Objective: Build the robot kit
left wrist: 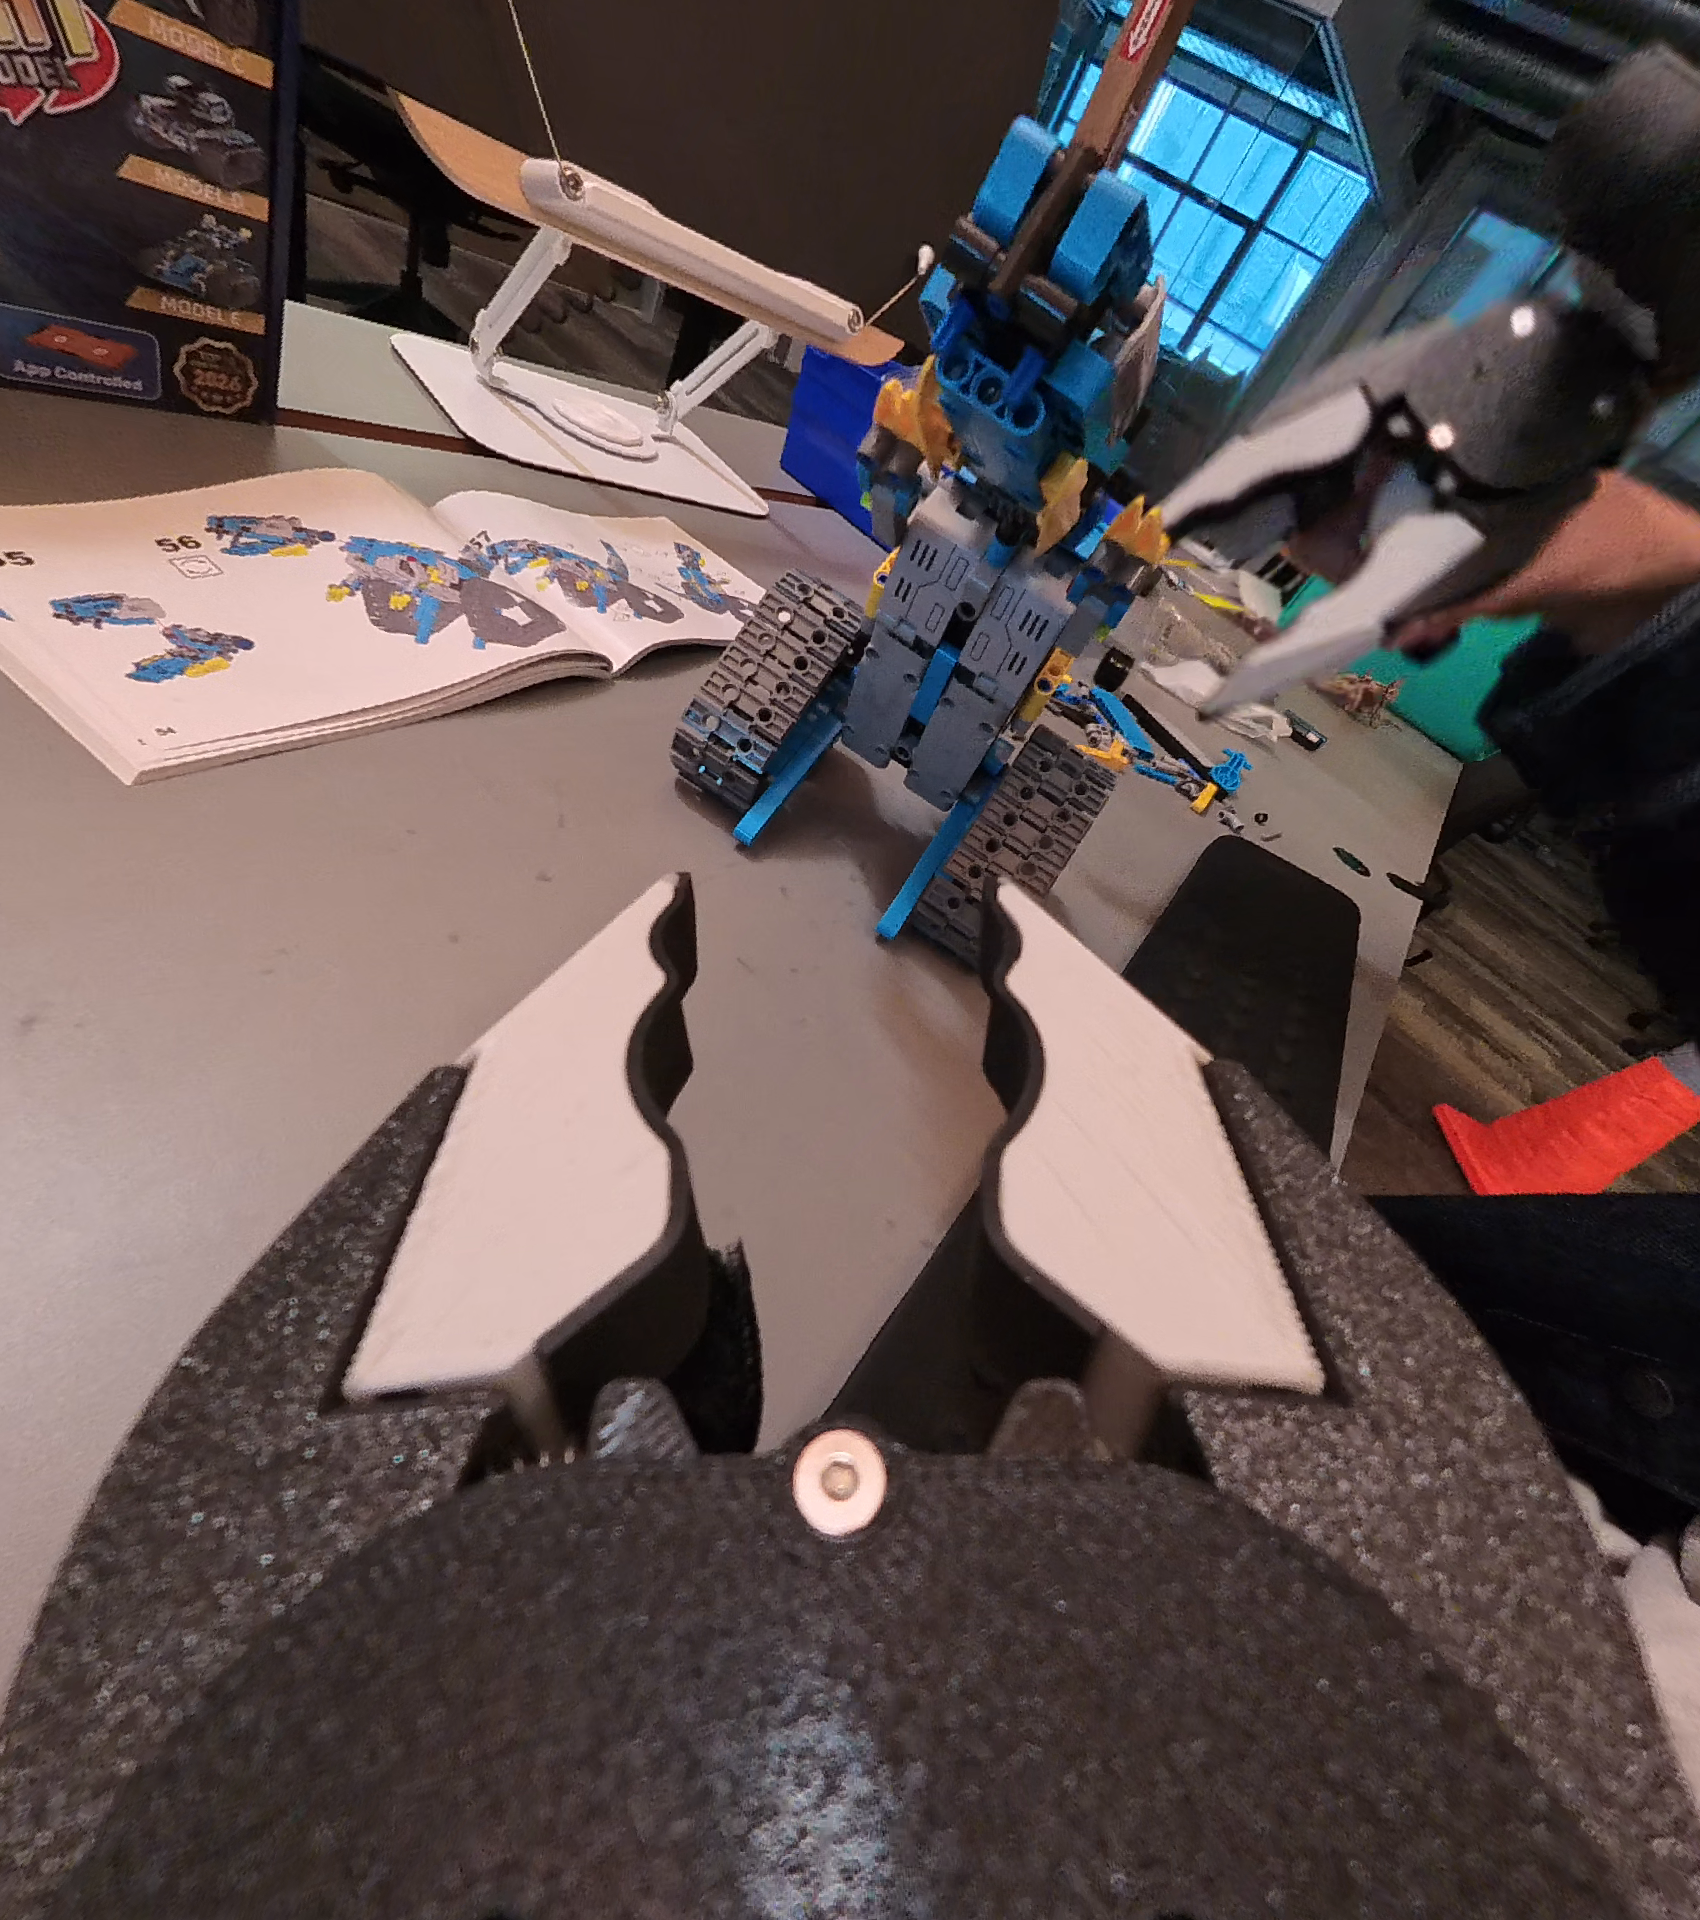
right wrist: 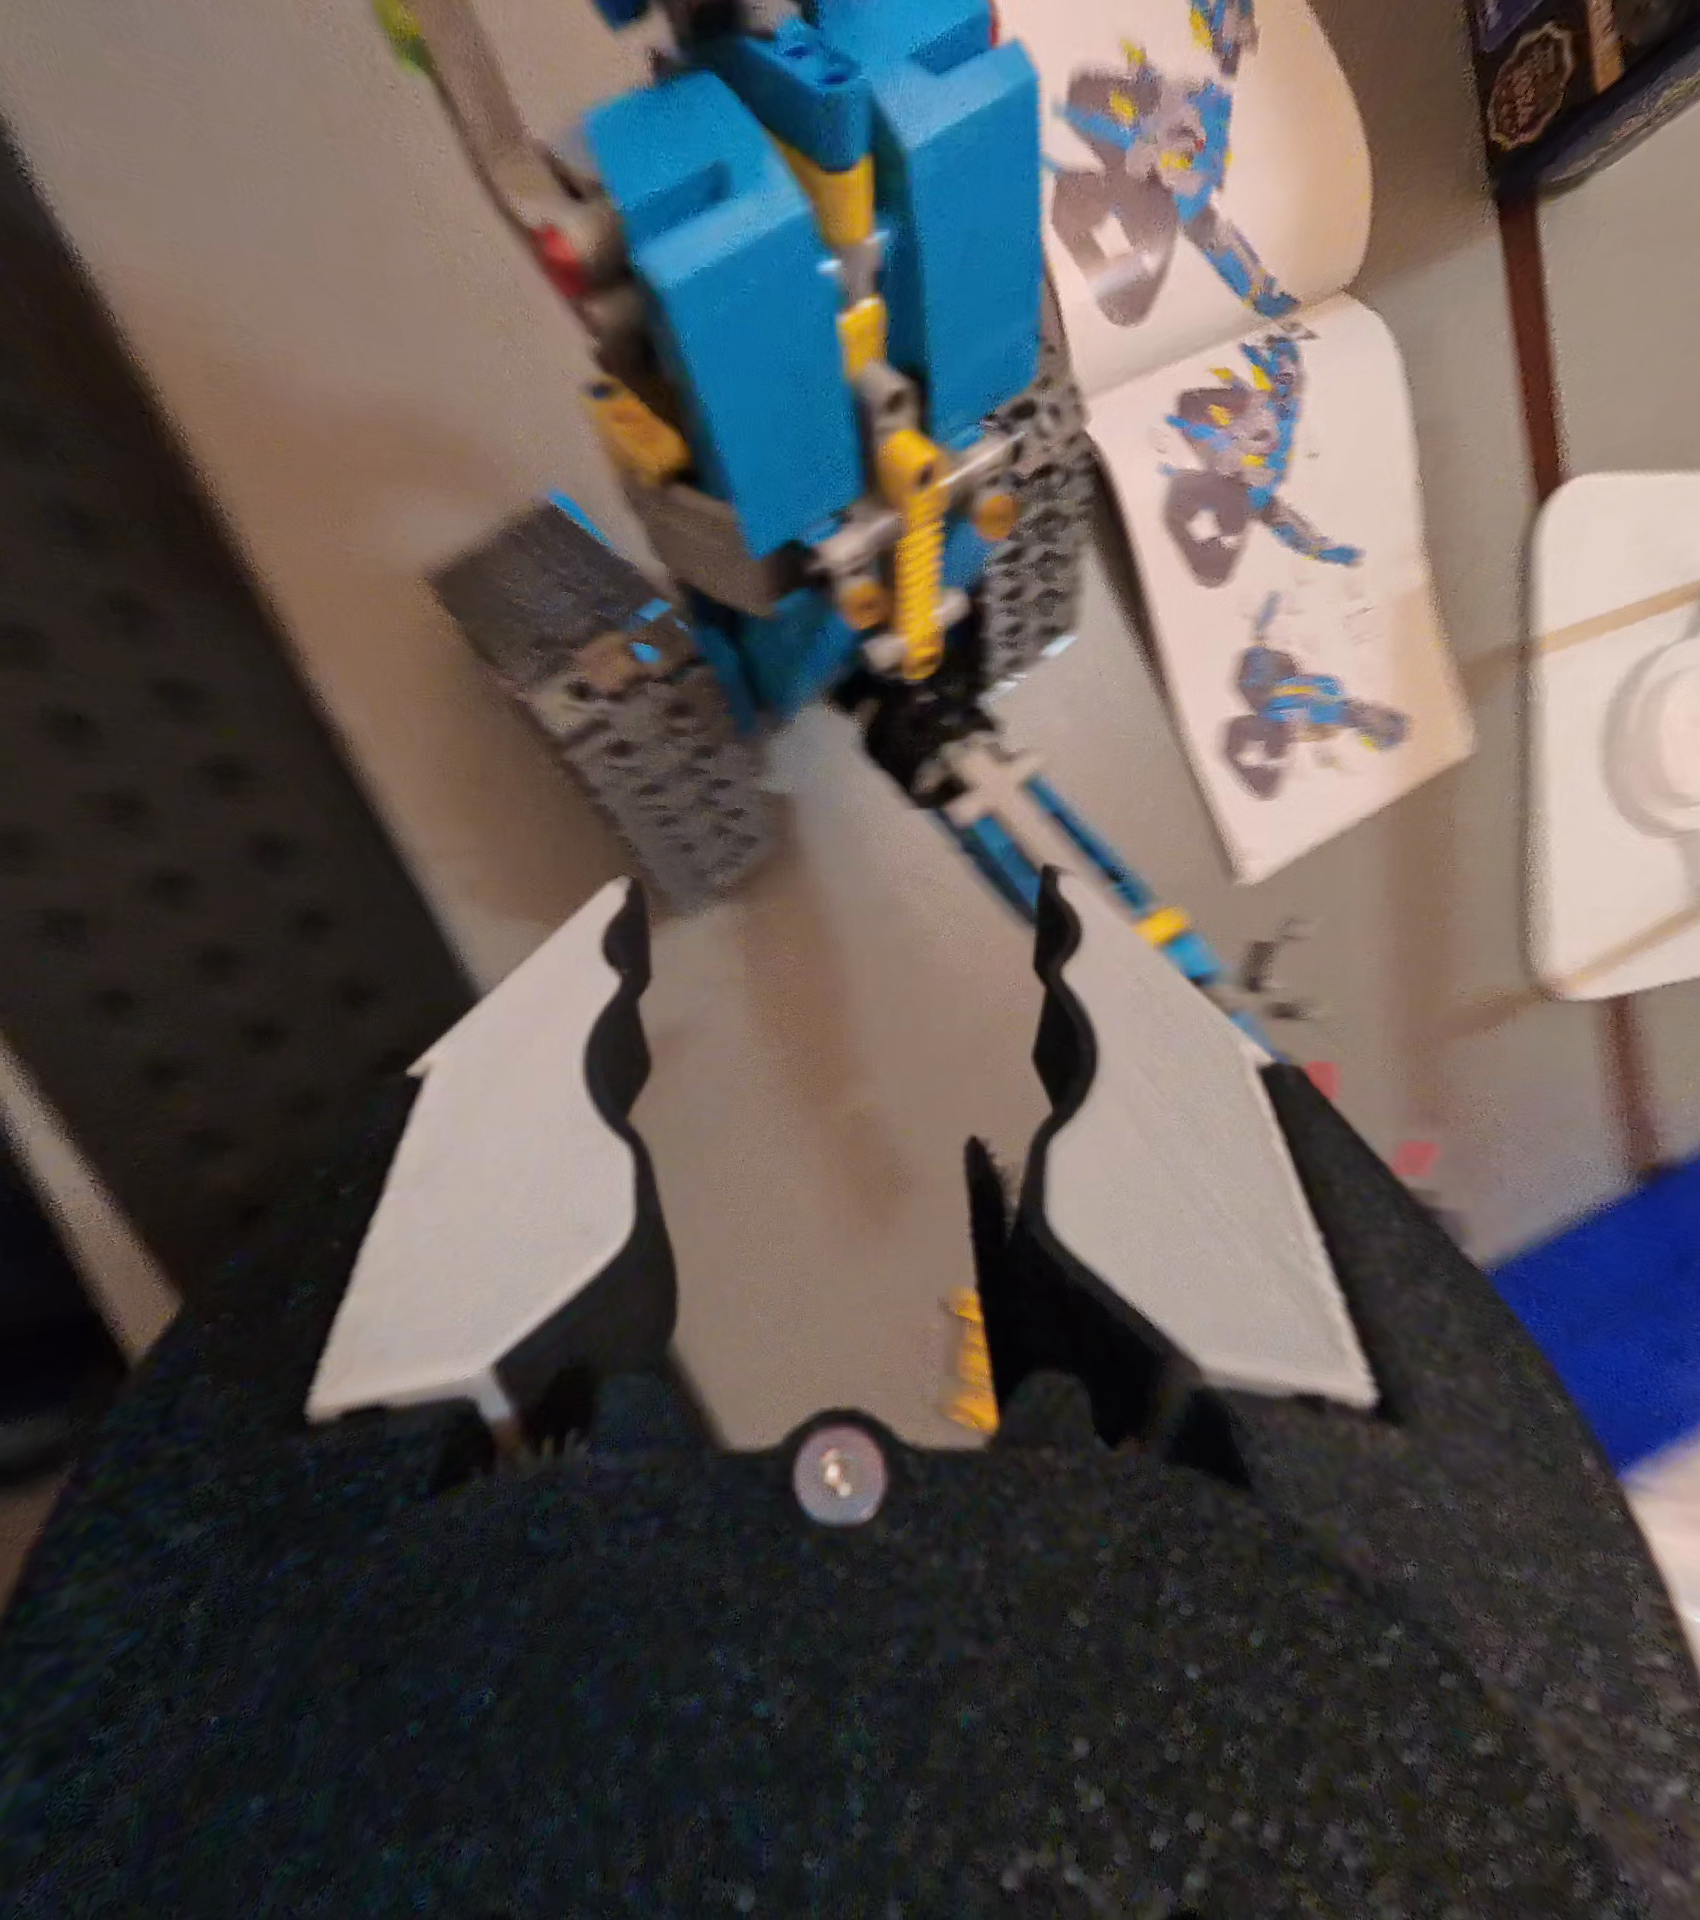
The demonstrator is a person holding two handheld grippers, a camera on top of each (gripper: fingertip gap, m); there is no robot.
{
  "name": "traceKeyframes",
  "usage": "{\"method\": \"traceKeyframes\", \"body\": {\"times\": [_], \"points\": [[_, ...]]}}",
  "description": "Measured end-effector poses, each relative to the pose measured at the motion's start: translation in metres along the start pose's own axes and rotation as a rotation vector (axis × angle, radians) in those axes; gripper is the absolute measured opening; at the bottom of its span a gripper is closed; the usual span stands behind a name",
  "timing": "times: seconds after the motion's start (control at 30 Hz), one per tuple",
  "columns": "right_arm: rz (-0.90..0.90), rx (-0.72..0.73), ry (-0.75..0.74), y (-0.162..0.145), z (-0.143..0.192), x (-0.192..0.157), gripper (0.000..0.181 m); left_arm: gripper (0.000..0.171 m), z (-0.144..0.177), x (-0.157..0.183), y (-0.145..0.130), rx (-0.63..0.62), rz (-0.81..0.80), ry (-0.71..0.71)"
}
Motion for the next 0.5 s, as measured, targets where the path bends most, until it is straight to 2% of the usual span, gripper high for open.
{"method": "traceKeyframes", "body": {"times": [0.07,0.13,0.2,0.27,0.3,0.33,0.4,0.5], "points": [[-0.128,0.196,0.031,-0.020,-0.007,-0.024,0.081,0.054,-0.001,0.002,-0.001,-0.008,-0.019,0.007],[-0.282,0.371,0.021,-0.036,-0.025,-0.037,0.077,0.055,-0.002,0.004,-0.002,-0.013,-0.045,0.018],[-0.389,0.424,0.009,-0.048,-0.049,-0.044,0.075,0.054,-0.002,0.006,-0.002,-0.011,-0.074,0.028],[-0.402,0.414,-0.065,-0.050,-0.067,-0.046,0.065,0.054,-0.001,0.009,-0.003,-0.005,-0.100,0.038],[-0.377,0.384,-0.050,-0.046,-0.075,-0.051,0.060,0.054,-0.001,0.010,-0.003,-0.002,-0.110,0.041],[-0.355,0.348,-0.047,-0.041,-0.080,-0.055,0.059,0.054,-0.001,0.010,-0.003,-0.001,-0.116,0.042],[-0.284,0.281,-0.069,-0.035,-0.084,-0.063,0.069,0.054,-0.001,0.010,-0.003,-0.004,-0.116,0.045],[-0.252,0.265,-0.017,-0.021,-0.084,-0.078,0.058,0.054,-0.001,0.009,-0.002,-0.002,-0.104,0.046]]}}
Point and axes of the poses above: each gripper's, where its closed fingertips meet, z back along the fingers, y out of its top, x = y × z across the jaws, the point moved 6 cm from there along z, back along the fingers, and after that the axes turned 9 degrees about y, right-handed, at the moved point
